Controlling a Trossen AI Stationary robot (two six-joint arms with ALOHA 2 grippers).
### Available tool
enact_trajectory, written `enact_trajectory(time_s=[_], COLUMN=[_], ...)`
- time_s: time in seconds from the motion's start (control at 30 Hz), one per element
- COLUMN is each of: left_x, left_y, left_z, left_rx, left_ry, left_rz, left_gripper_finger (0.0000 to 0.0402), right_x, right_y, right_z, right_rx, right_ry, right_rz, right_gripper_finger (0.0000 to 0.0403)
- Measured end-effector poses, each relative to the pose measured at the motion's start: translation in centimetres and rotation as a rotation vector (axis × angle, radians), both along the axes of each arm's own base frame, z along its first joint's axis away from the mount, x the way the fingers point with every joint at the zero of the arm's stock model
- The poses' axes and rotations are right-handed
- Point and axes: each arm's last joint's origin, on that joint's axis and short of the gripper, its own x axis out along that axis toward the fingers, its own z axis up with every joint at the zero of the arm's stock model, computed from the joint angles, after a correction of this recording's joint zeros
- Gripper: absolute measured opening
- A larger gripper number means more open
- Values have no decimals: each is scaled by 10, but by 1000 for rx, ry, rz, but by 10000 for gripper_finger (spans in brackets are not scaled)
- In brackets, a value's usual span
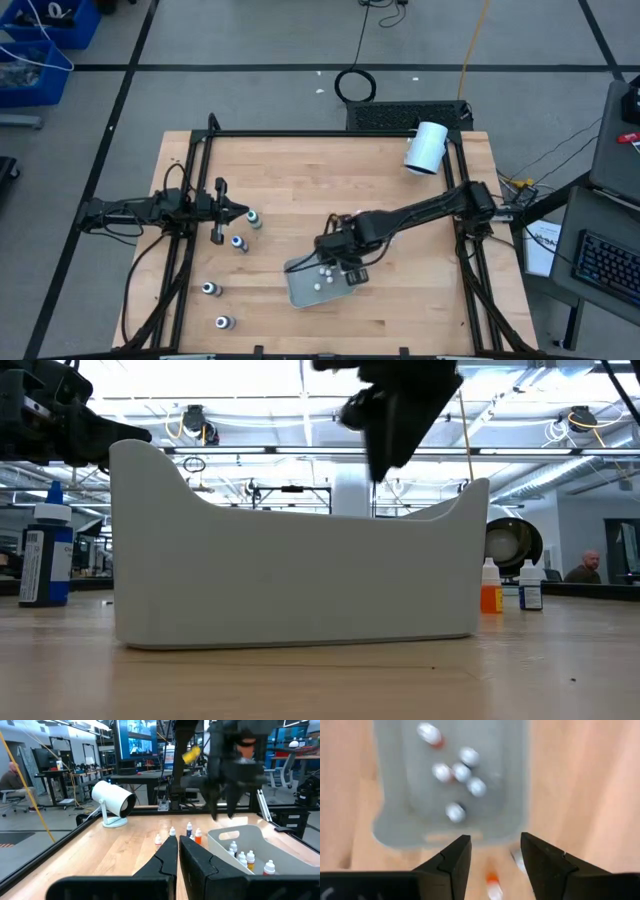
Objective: Pick & Place food coloring
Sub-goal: Put the small blue food coloring bottle in the gray bin
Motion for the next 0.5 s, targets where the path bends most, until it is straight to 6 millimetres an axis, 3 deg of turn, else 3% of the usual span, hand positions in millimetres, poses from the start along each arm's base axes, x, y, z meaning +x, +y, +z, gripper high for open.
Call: enact_trajectory(time_s=[0.13,0.23,0.33,0.5], left_x=[0,0,0,0], left_y=[0,0,0,0], left_z=[0,0,0,0], left_rx=[0,0,0,0], left_ry=[1,1,1,1], left_rz=[0,0,0,0], left_gripper_finger=[26,26,26,26], right_x=[-23,-44,-69,-109], right_y=[-9,-15,-20,-30], right_z=[22,26,21,-4], right_rx=[-77,-89,-82,-77], right_ry=[9,14,36,60], right_rz=[-117,-213,-291,-391], right_gripper_finger=[160,160,160,160])
